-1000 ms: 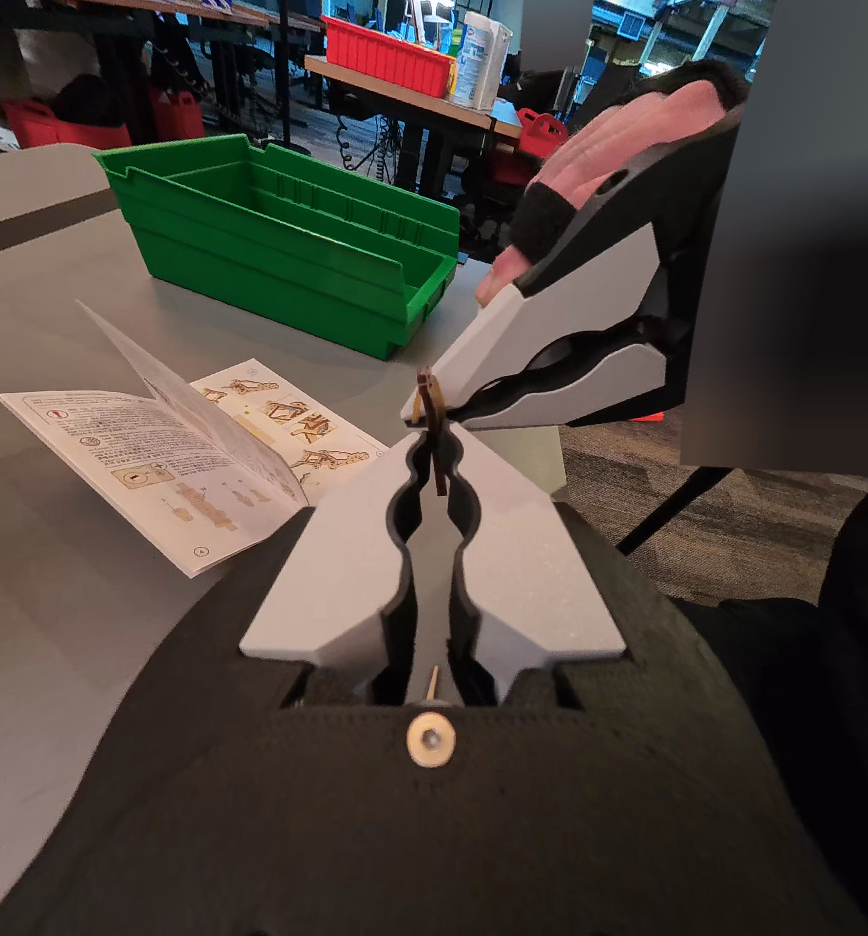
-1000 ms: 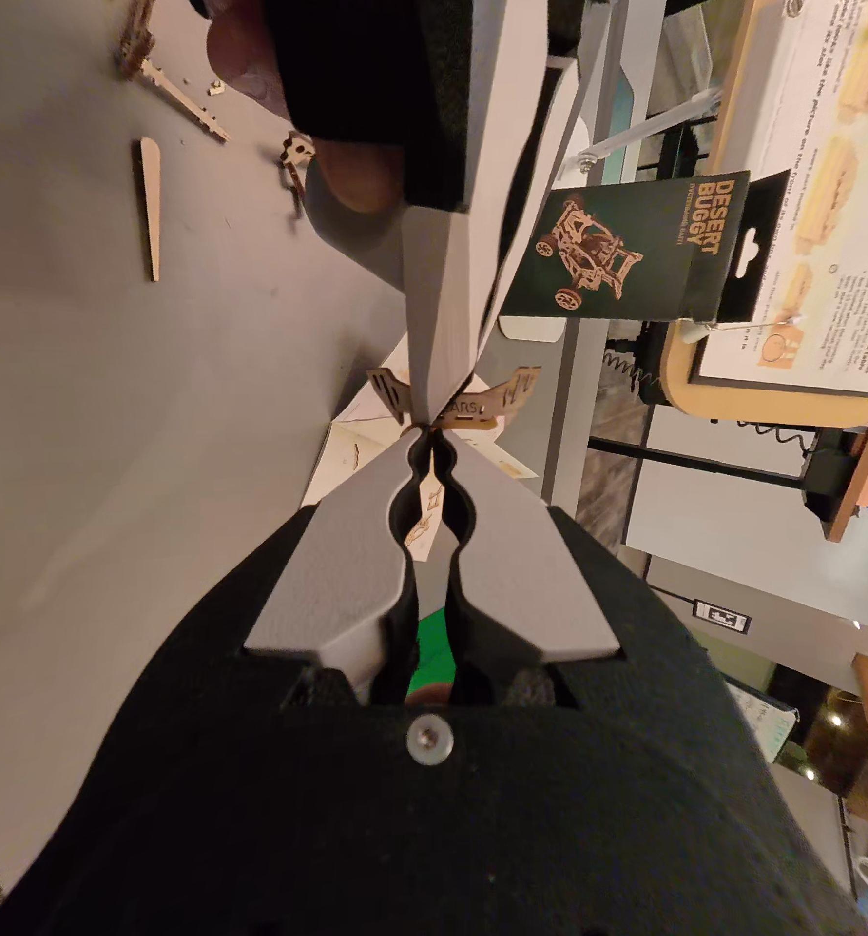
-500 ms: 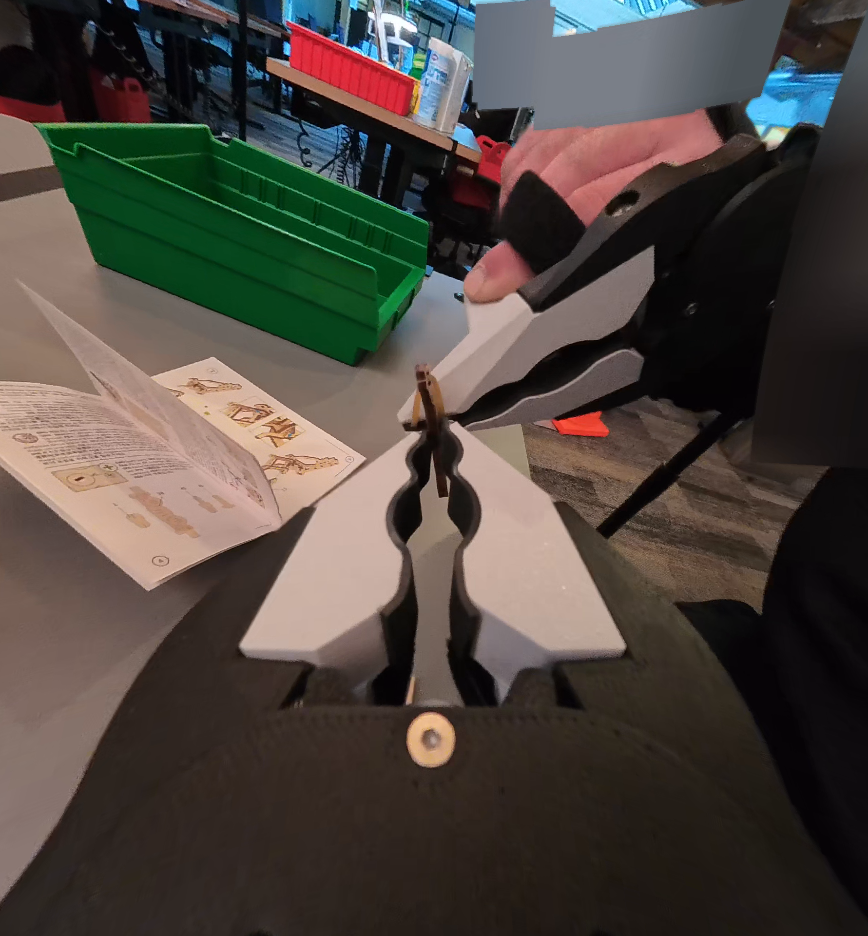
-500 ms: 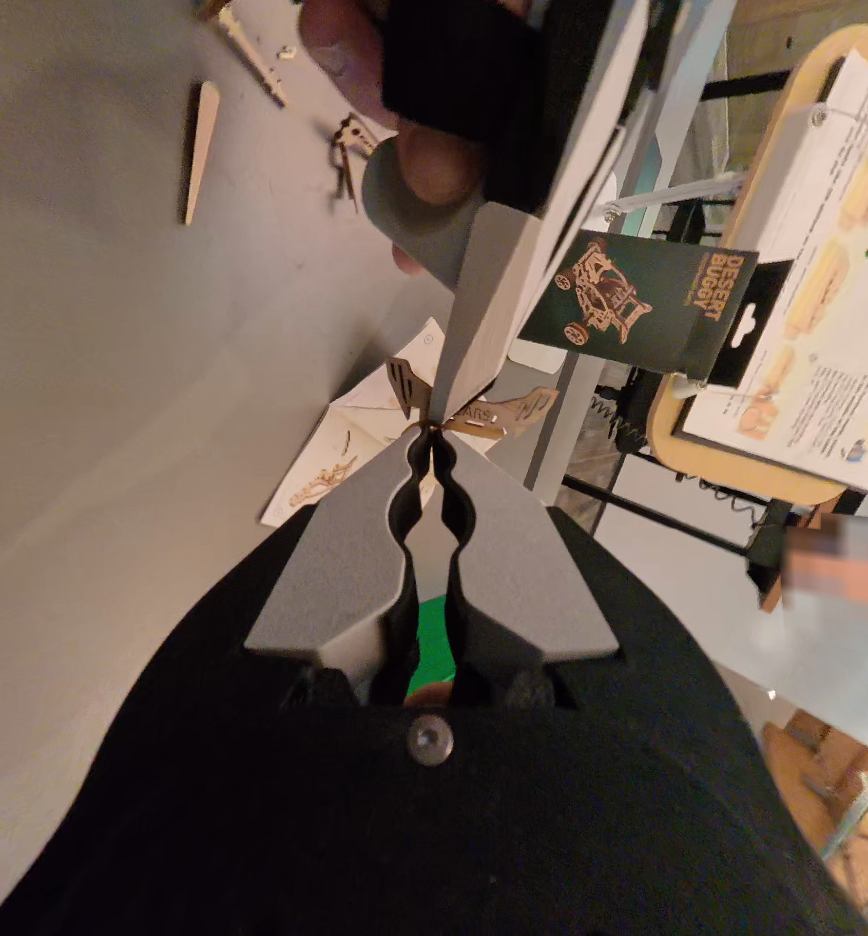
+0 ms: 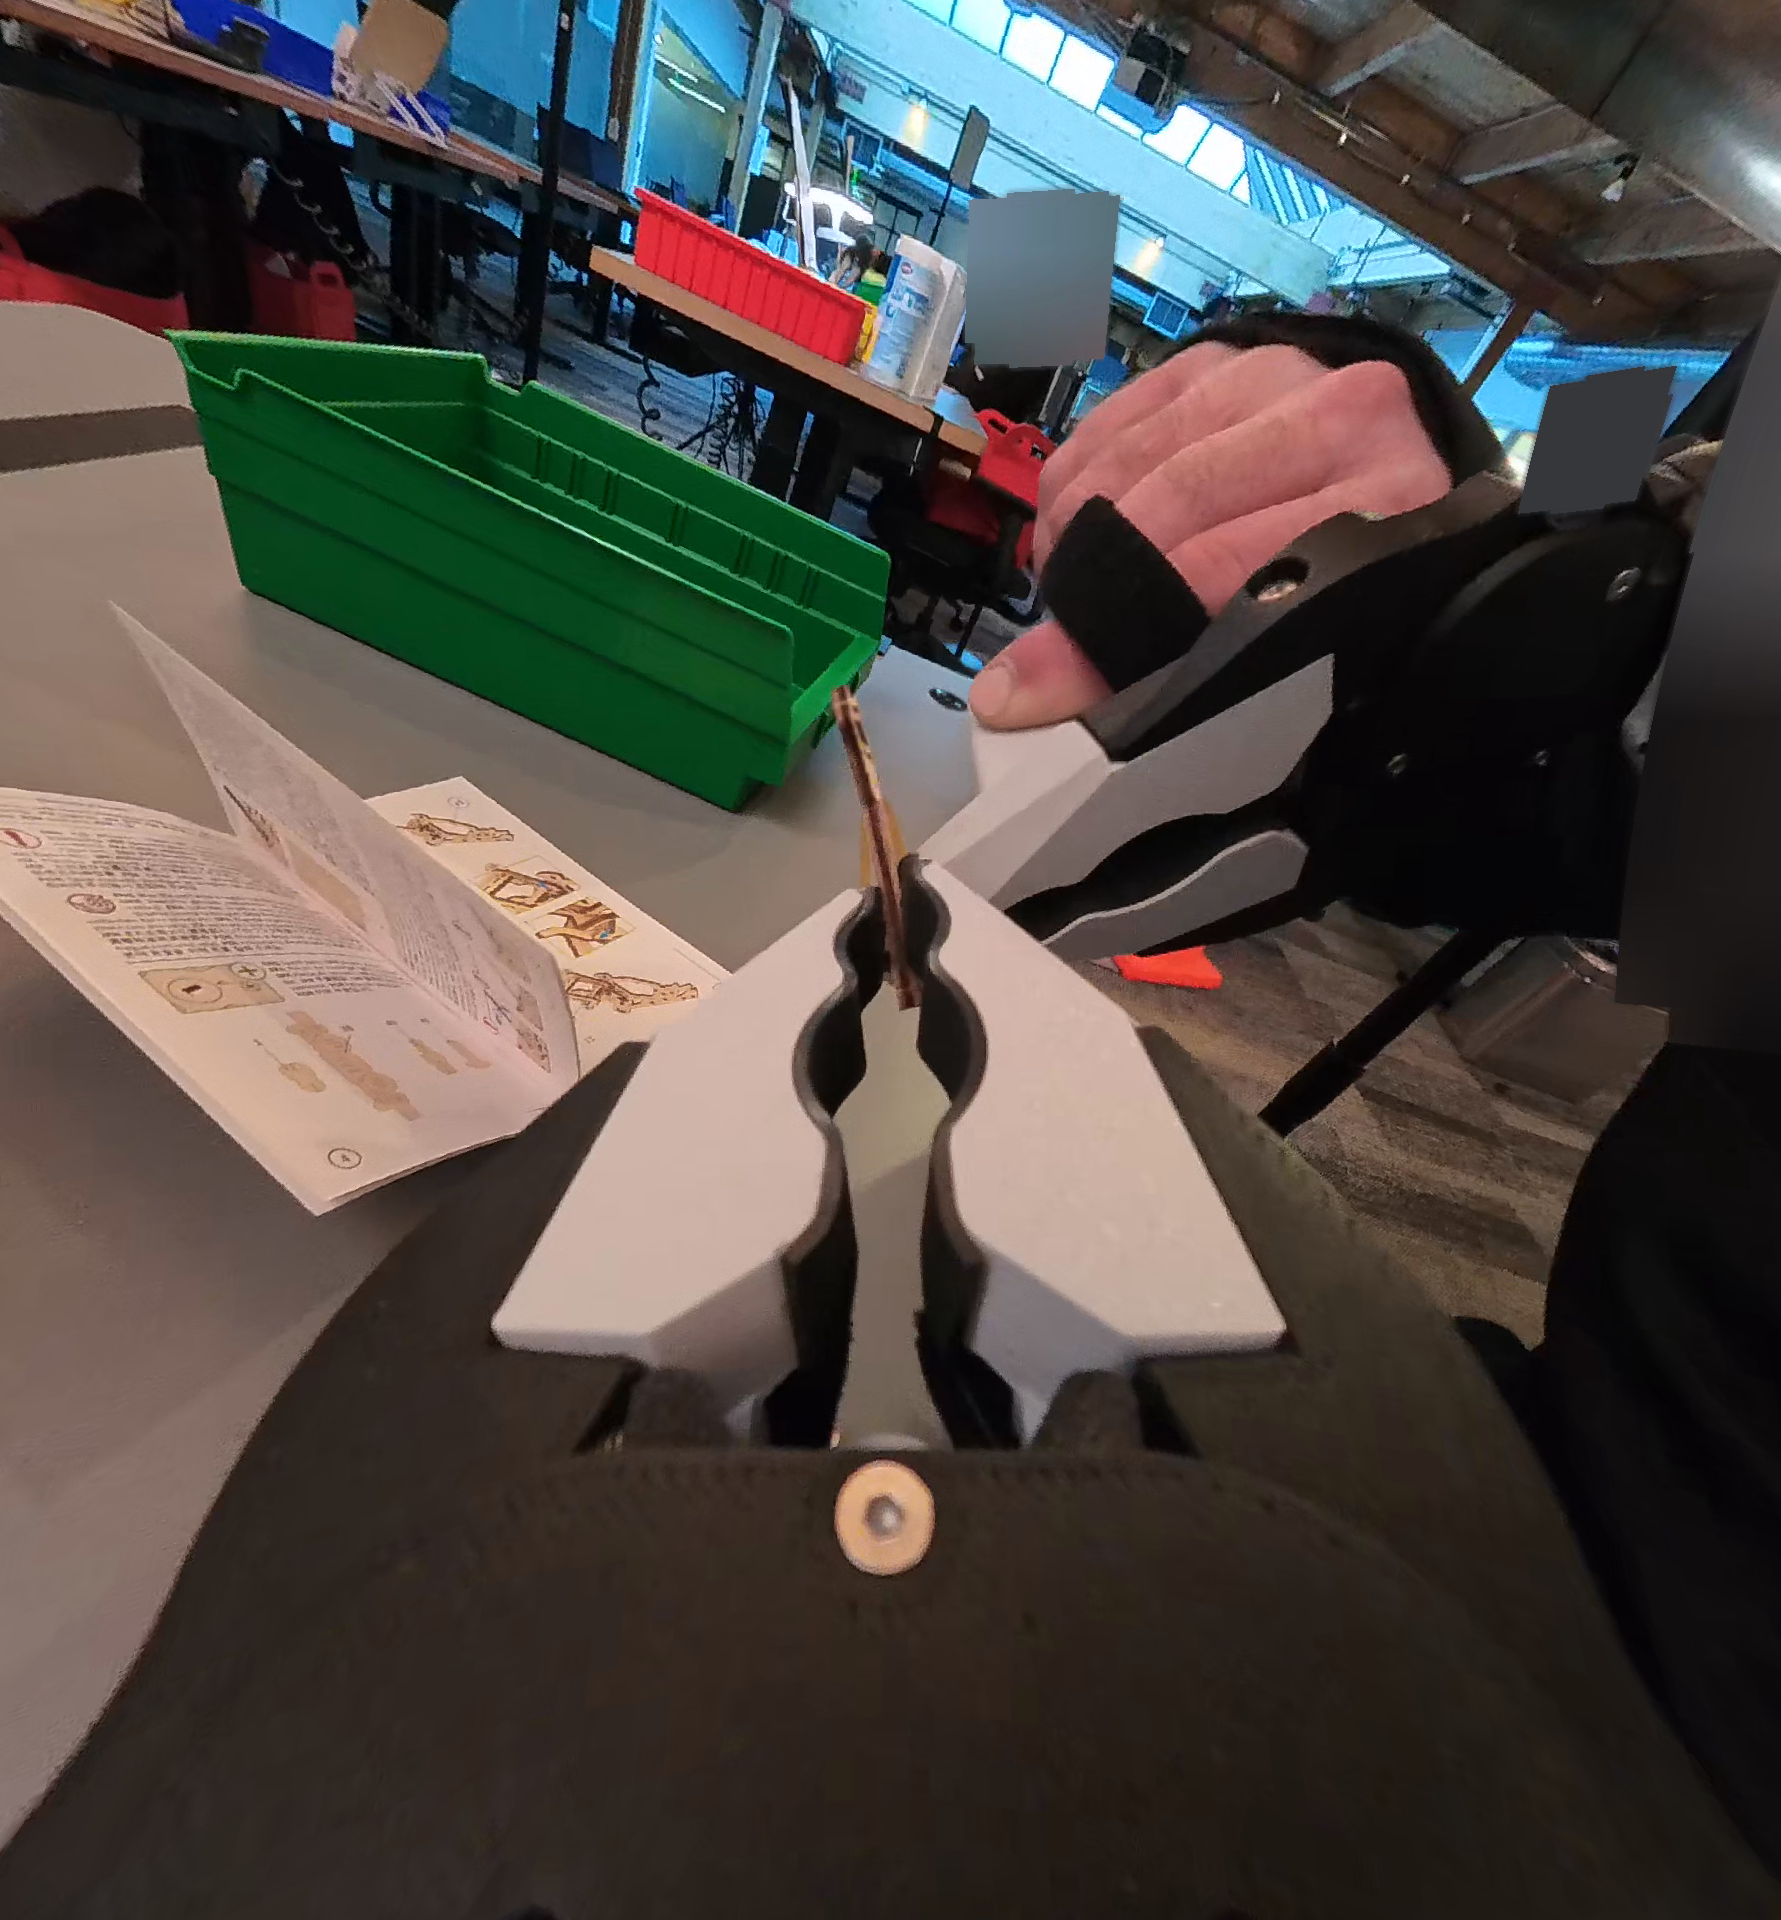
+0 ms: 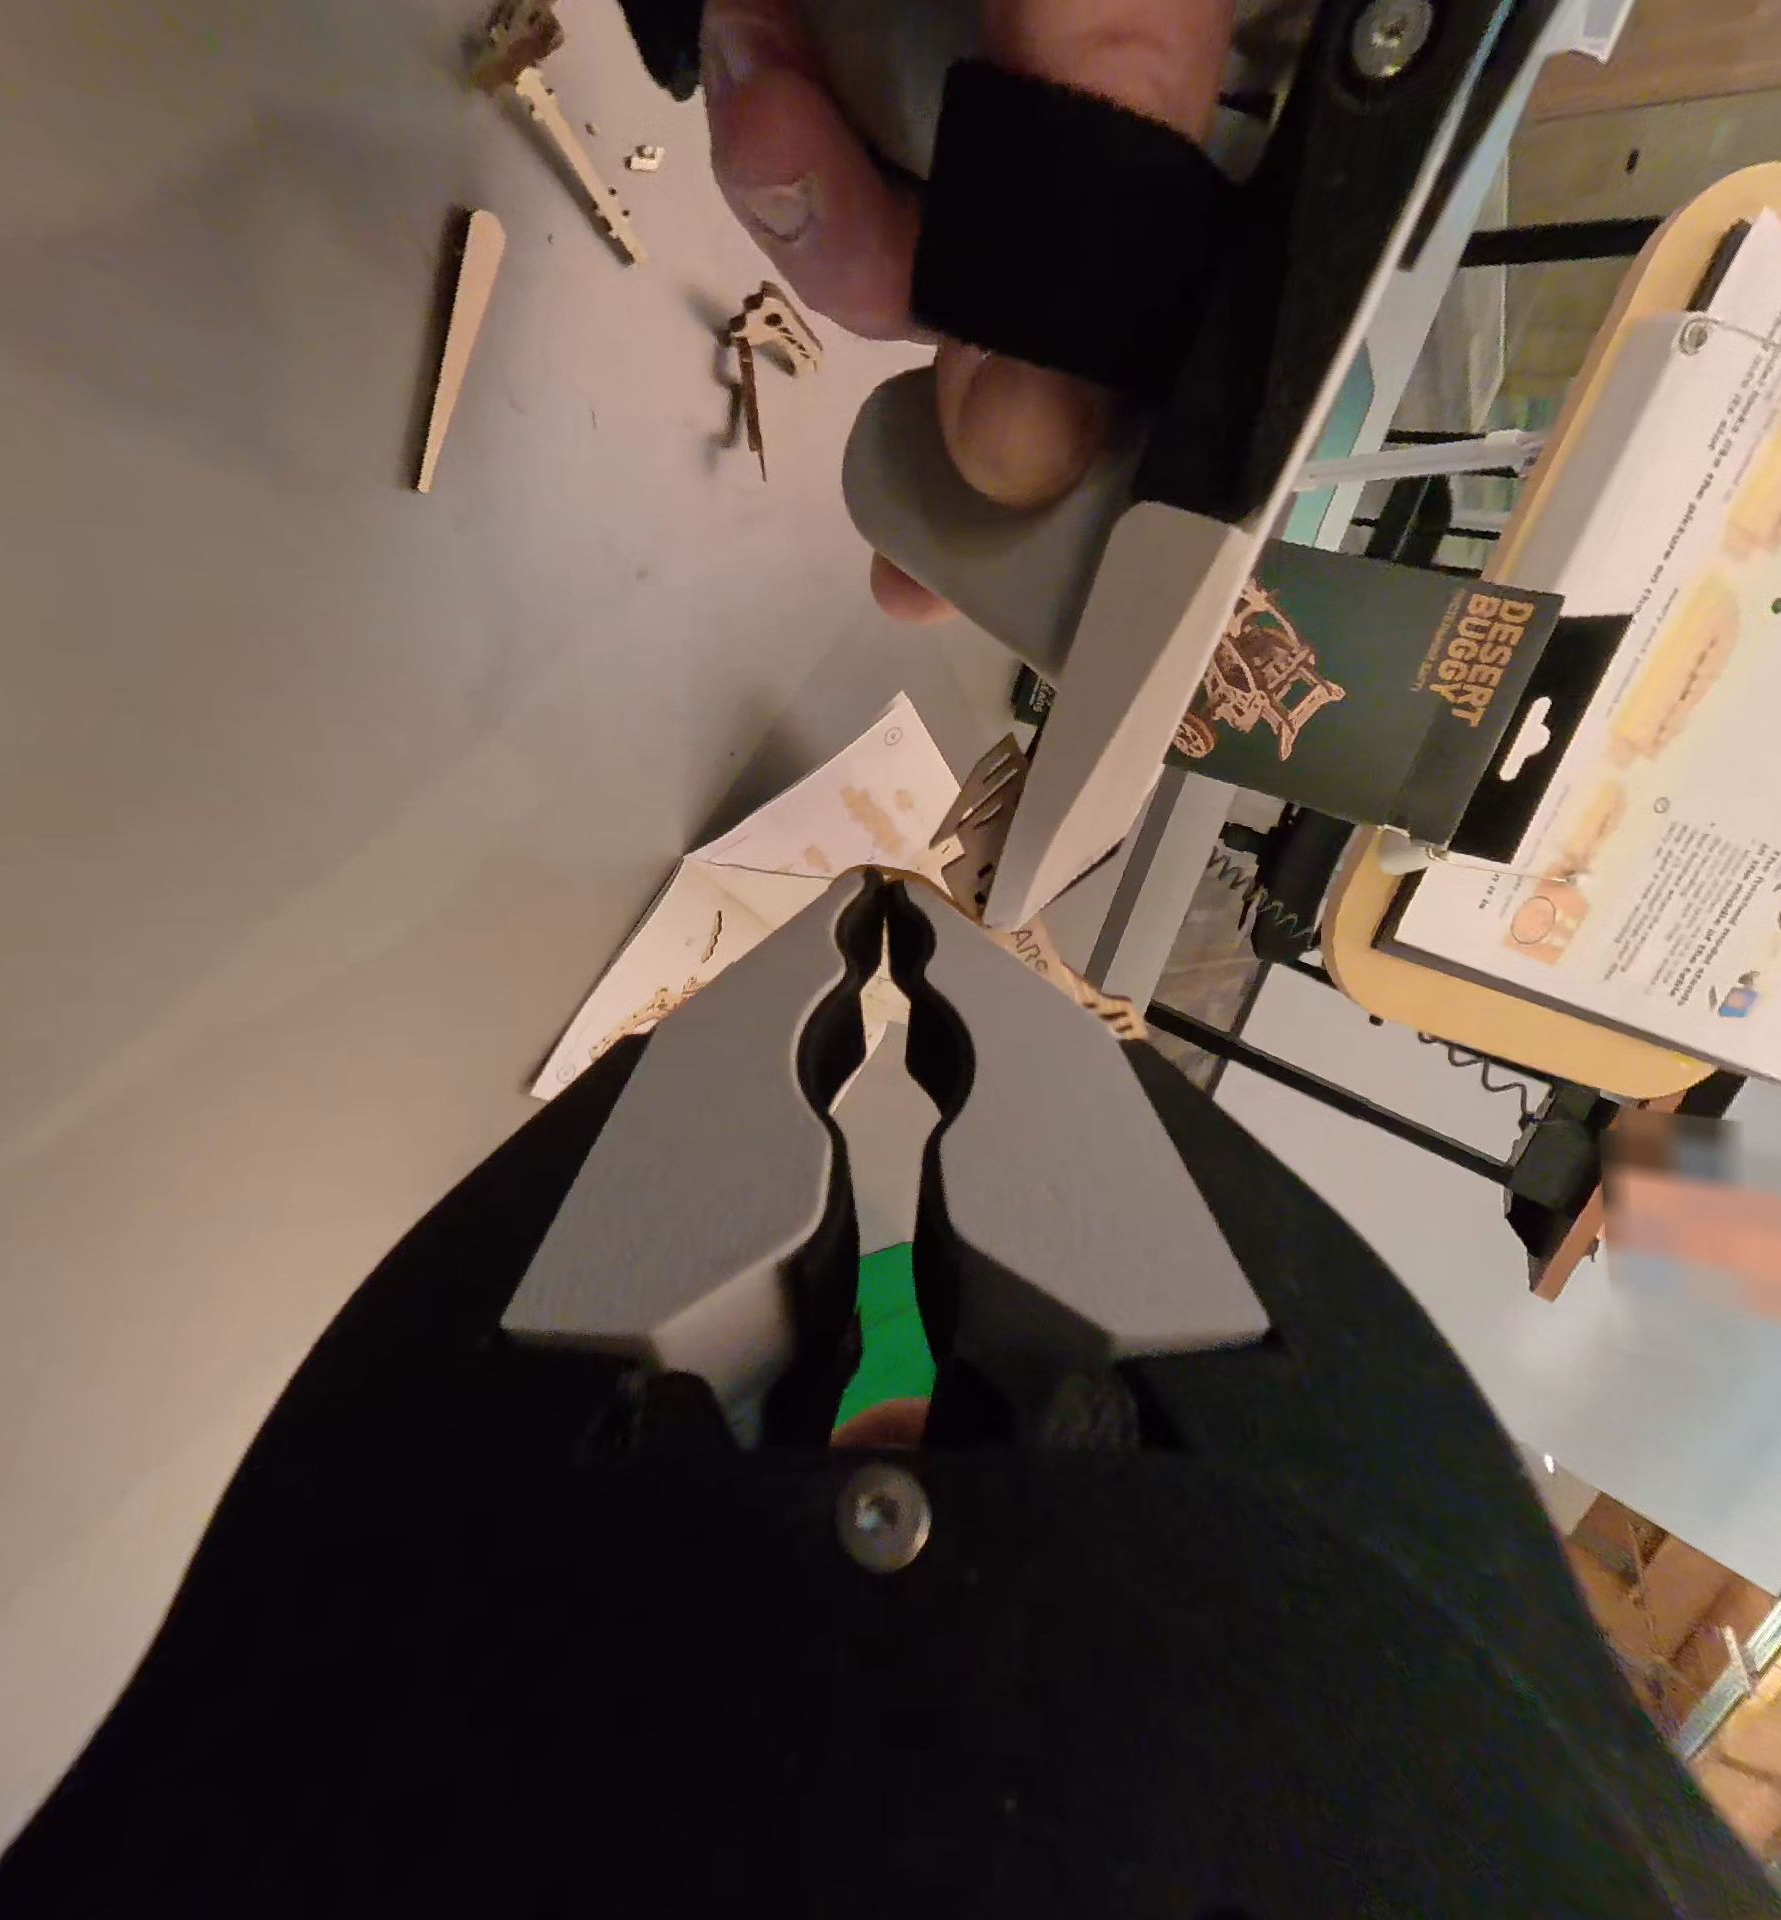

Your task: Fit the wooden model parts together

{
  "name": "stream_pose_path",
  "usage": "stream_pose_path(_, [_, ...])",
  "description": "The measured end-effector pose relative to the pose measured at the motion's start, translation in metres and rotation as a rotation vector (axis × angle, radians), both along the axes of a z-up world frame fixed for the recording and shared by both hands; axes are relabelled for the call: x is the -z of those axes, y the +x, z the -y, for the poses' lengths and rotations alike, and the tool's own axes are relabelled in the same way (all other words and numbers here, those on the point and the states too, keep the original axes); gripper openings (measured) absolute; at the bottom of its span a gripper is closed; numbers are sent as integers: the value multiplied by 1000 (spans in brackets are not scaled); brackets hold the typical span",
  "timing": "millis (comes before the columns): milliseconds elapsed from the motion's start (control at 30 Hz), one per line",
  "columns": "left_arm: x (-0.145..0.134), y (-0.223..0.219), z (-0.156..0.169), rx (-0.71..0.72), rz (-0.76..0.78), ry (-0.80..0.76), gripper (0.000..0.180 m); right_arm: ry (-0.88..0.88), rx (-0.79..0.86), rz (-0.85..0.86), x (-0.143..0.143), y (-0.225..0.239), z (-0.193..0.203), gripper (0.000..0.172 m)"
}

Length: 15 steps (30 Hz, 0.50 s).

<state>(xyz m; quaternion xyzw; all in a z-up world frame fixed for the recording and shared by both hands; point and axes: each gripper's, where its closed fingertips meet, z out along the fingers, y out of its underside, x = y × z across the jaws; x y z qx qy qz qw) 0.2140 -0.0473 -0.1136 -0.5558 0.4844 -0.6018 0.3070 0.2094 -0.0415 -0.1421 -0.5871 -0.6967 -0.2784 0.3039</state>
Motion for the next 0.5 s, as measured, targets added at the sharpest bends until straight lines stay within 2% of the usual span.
stream_pose_path(500, [-15, 1, -9, -68, 182, -193, 1, 60, 91, -250, -15, -9, -6, 0])
